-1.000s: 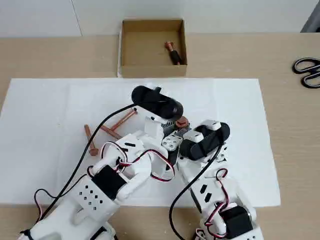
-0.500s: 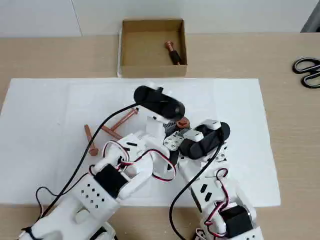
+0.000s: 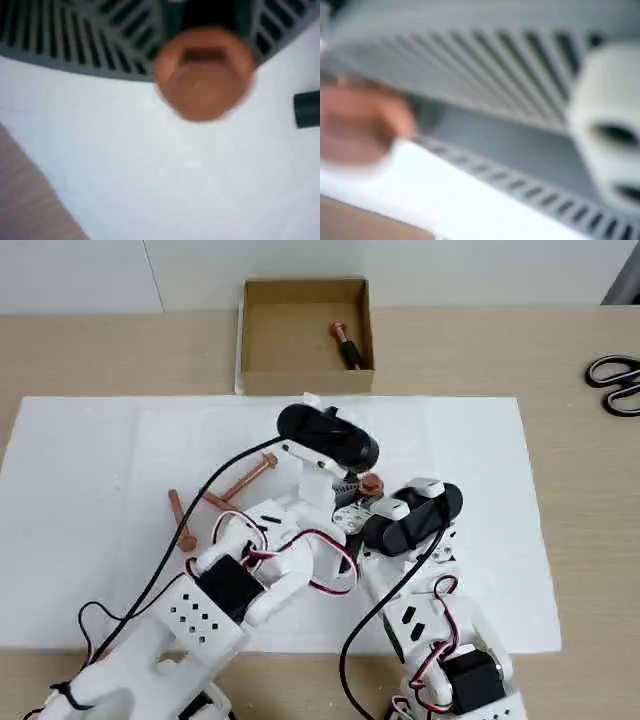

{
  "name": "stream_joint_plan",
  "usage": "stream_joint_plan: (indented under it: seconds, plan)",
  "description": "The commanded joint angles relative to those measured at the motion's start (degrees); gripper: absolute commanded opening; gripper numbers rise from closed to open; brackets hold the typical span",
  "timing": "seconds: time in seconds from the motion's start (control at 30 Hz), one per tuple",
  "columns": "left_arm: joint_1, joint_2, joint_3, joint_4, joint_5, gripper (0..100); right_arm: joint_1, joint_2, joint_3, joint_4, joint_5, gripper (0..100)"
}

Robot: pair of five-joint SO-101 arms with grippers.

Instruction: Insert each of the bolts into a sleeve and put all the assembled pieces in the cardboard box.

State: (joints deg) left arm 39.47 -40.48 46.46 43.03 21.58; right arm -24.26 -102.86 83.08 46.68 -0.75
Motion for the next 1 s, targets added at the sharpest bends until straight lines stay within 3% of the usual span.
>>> stream_joint_plan:
  seconds: [0.0, 0.37, 0.67, 0.87, 0.97]
  plan:
    - [0.44, 0.0, -3.21, 4.22, 0.18, 21, -0.57, -1.01, -1.23, -1.27, -0.44, 0.4]
    - [-1.93, -1.93, -11.74, 14.07, 0.18, 21, -0.48, -1.01, -1.23, -1.36, -0.44, 0.4]
    - [-12.84, -10.81, -15.87, 19.6, -4.66, 21, 0.04, -0.75, -1.23, -1.54, -0.18, 0.4]
    - [-24.35, -18.11, -15.78, 24.35, -4.84, 21, 7.78, -0.75, -2.37, -1.01, 0.0, 0.4]
    - [-28.22, -24.0, -14.73, 24.26, -4.84, 21, 10.51, 0.13, -5.71, -1.01, 4.04, 0.4]
